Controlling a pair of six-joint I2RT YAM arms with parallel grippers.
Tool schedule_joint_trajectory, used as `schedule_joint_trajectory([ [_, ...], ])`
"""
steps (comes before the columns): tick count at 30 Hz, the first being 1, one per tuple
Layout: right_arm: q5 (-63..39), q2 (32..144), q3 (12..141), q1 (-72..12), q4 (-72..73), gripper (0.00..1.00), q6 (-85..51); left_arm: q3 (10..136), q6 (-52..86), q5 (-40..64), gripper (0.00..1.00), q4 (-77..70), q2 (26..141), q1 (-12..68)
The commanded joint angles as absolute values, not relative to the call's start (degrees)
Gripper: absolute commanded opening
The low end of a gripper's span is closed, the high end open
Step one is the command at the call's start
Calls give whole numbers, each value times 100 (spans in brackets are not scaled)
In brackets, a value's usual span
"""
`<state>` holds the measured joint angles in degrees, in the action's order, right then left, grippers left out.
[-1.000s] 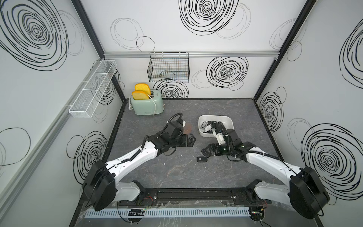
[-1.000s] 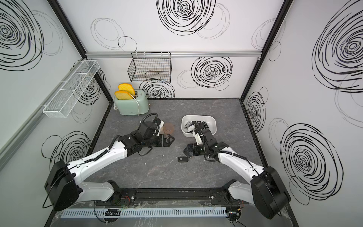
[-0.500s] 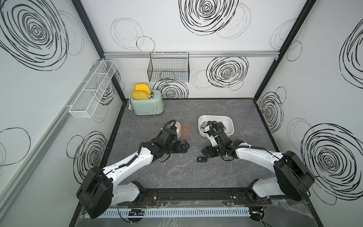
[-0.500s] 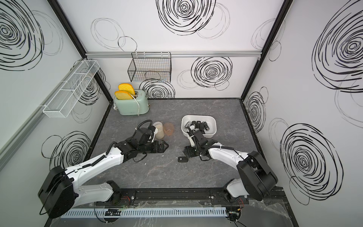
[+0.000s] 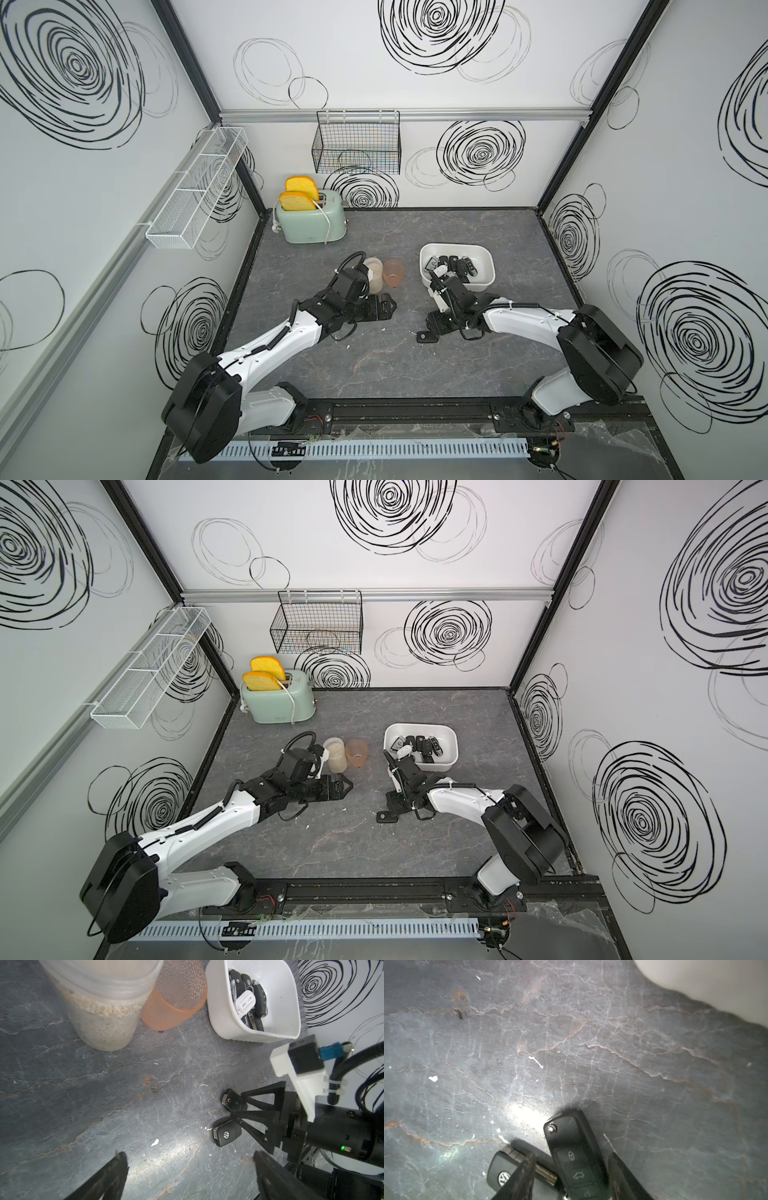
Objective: Place the car key into the storage box
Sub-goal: Pick up the car key from the center of the board.
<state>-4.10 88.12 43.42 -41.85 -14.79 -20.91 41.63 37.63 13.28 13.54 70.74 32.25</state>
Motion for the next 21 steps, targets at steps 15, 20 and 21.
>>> schedule_joint_trajectory([
  [15, 132, 9177, 4675, -4379, -1761, 35, -1882, 4104, 3814, 1581, 98, 1082, 7116, 2916],
  [20, 132, 9025, 4754, -4370, -1762, 34, -1916, 4161, 3832, 1664, 98, 1001, 7243, 2900],
  [21, 139, 8974, 4778, -4359, -1768, 33, -1929, 4181, 3845, 1689, 98, 978, 7276, 2900],
])
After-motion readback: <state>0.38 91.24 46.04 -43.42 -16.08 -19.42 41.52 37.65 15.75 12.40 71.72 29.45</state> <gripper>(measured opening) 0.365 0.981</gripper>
